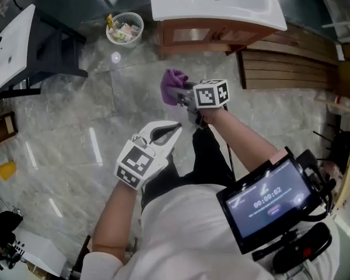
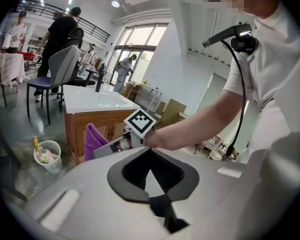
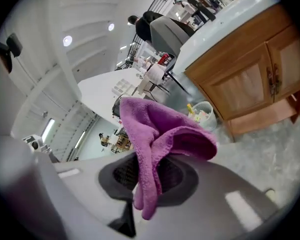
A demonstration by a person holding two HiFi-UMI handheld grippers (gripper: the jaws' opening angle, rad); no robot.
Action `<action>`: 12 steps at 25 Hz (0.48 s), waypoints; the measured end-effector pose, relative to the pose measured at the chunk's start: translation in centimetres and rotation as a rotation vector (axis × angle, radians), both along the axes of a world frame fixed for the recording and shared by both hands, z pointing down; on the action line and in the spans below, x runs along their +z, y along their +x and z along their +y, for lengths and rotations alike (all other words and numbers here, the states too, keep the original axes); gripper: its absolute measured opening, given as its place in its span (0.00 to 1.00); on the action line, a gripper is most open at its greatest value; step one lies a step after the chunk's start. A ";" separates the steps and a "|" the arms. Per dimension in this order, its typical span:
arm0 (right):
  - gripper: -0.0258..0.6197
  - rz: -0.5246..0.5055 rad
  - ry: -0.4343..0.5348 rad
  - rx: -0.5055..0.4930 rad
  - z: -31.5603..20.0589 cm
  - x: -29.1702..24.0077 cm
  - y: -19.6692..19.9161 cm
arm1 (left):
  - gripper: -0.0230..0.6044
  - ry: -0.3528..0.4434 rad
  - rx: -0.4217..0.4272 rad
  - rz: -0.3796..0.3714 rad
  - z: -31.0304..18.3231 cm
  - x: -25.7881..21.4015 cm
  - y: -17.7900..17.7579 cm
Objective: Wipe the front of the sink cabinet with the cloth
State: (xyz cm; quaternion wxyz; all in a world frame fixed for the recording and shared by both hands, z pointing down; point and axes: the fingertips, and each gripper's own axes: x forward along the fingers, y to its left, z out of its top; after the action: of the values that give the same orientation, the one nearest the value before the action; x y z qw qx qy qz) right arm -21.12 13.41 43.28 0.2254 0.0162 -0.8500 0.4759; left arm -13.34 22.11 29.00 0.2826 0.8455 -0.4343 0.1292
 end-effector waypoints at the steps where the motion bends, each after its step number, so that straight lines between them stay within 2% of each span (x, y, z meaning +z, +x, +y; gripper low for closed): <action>1: 0.13 -0.007 -0.021 -0.004 -1.6 1.2 -1.0 | 0.04 0.009 -0.029 0.009 -1.4 0.4 -0.2; 5: 0.13 -0.026 -0.091 -0.009 -7.3 5.7 -4.5 | 0.04 0.023 -0.114 0.056 -6.4 1.8 -0.3; 12: 0.13 -0.056 -0.141 -0.001 -15.5 10.3 -8.9 | 0.04 0.007 -0.126 0.073 -13.7 5.0 1.0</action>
State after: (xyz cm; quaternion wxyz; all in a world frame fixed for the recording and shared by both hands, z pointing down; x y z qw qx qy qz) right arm -30.05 -2.06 53.55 0.2021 -0.0136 -0.8203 0.5348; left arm -12.29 8.37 34.03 0.3028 0.8217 -0.4763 0.0785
